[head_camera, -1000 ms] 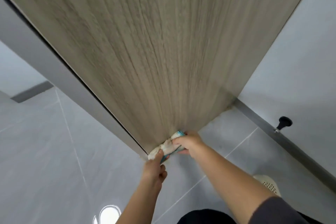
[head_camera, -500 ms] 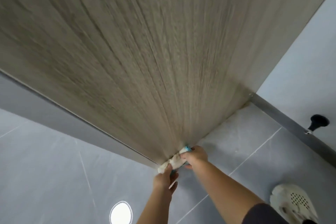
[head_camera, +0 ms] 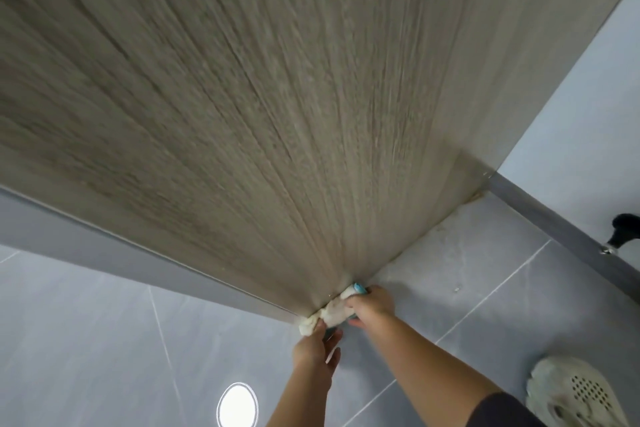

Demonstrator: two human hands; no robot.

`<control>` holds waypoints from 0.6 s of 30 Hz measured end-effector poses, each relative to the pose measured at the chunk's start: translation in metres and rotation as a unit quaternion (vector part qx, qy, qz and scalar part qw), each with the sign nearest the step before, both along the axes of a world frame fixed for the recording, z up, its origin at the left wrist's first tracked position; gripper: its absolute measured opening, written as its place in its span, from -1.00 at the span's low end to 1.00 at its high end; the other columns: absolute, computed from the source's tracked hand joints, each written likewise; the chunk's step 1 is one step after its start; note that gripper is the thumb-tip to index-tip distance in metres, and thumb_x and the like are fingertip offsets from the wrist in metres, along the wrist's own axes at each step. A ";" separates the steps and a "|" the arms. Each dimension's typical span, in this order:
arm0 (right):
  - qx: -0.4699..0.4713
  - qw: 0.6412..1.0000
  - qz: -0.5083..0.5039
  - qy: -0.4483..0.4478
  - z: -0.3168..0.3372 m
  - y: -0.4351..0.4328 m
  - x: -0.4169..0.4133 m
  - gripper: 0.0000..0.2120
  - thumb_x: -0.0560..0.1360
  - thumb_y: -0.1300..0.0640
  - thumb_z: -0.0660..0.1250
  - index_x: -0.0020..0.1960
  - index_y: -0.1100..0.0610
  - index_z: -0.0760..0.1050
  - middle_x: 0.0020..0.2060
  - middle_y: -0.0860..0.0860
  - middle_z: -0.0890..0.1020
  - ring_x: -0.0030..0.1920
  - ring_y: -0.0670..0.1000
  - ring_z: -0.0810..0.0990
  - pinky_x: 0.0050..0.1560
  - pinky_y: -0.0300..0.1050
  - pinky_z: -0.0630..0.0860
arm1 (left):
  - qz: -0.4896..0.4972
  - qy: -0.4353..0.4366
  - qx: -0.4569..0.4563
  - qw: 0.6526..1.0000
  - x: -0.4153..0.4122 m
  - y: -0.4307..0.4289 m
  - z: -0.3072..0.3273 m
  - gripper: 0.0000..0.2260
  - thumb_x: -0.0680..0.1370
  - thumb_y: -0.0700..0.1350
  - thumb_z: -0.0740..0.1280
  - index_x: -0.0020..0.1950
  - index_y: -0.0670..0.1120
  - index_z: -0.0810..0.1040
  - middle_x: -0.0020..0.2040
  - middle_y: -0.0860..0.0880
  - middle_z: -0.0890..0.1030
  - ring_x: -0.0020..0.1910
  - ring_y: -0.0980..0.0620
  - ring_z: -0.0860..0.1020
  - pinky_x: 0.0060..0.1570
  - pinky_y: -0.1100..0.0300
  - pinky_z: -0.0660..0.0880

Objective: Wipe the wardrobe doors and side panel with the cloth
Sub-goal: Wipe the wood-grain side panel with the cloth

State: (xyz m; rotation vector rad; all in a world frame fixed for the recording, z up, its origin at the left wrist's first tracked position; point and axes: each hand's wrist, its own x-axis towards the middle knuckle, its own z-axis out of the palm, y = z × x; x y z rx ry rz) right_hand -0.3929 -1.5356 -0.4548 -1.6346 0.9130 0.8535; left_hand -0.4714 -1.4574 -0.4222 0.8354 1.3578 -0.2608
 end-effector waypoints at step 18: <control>0.204 0.963 -0.115 -0.134 0.164 -0.015 -0.026 -0.81 0.47 0.39 0.33 0.07 0.28 0.49 -0.10 0.17 0.61 -0.21 0.03 0.62 -0.30 -0.22 0.62 | -0.004 -0.143 0.118 0.983 -0.024 0.002 0.142 -0.86 0.60 -0.13 0.30 -0.01 -0.17 0.60 -0.21 -0.11 0.71 -0.36 0.02 0.58 -0.32 0.19 0.40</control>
